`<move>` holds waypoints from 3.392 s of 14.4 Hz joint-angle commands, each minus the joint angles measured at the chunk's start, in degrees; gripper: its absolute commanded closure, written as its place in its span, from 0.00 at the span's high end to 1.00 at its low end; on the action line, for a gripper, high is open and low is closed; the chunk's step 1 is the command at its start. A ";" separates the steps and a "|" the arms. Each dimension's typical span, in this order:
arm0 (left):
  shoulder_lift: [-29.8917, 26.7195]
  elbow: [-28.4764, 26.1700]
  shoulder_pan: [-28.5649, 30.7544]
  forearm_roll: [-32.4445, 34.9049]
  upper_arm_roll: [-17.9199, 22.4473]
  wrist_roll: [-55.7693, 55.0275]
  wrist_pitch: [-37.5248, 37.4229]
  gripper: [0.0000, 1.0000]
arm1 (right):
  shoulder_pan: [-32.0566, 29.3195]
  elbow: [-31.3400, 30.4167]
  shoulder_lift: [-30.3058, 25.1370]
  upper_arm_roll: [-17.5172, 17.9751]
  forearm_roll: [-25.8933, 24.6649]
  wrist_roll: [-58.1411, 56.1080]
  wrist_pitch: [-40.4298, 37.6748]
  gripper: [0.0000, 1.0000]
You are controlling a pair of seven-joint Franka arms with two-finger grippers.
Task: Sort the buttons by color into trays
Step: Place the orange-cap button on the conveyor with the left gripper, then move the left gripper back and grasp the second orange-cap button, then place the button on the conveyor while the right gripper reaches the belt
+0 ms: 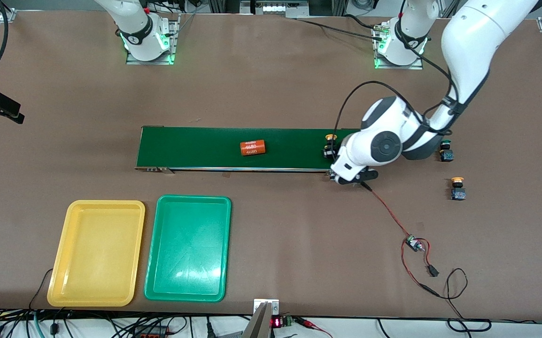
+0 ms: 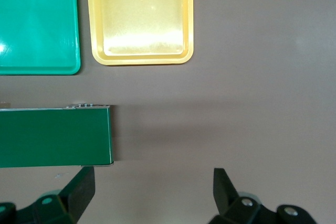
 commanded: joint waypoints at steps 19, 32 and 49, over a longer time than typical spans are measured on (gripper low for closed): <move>9.17 13.92 15.87 27.82 13.16 38.93 -2.85 1.00 | -0.56 -1.31 -1.96 0.03 -0.08 1.63 -1.26 1.00; 12.00 10.93 18.60 26.86 13.96 41.84 -3.37 0.29 | -0.47 -0.95 -1.69 -0.06 0.01 1.71 -1.00 1.00; 9.97 11.64 3.59 11.48 -8.98 10.41 -19.20 0.25 | -2.94 -0.69 0.33 -0.15 2.28 2.50 -0.12 1.00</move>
